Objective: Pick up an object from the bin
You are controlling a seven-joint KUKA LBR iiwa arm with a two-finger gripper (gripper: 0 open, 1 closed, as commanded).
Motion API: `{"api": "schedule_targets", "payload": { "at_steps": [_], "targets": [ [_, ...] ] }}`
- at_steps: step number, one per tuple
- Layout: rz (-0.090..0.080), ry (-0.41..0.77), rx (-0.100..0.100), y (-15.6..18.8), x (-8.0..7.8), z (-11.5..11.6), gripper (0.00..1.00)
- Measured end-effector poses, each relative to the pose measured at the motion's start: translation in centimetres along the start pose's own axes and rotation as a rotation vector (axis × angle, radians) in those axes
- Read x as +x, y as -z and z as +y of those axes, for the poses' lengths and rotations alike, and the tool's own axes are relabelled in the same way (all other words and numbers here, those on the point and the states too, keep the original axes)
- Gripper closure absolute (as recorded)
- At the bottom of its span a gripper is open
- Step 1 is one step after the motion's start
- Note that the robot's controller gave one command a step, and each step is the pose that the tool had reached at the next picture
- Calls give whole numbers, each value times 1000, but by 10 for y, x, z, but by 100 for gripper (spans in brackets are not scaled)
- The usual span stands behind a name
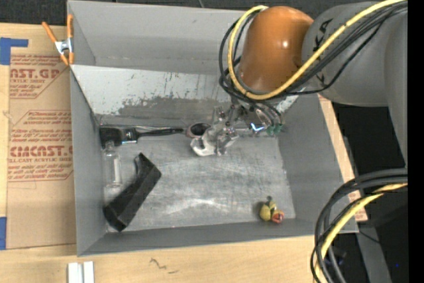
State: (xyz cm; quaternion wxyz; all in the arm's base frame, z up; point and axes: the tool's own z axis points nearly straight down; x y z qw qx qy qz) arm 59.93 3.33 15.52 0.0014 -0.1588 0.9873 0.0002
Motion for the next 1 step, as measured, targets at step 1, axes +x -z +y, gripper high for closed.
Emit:
{"api": "schedule_targets", "payload": {
  "at_steps": [1],
  "targets": [
    [1, -7, -1, -5, -1, 0, 100]
  ]
}}
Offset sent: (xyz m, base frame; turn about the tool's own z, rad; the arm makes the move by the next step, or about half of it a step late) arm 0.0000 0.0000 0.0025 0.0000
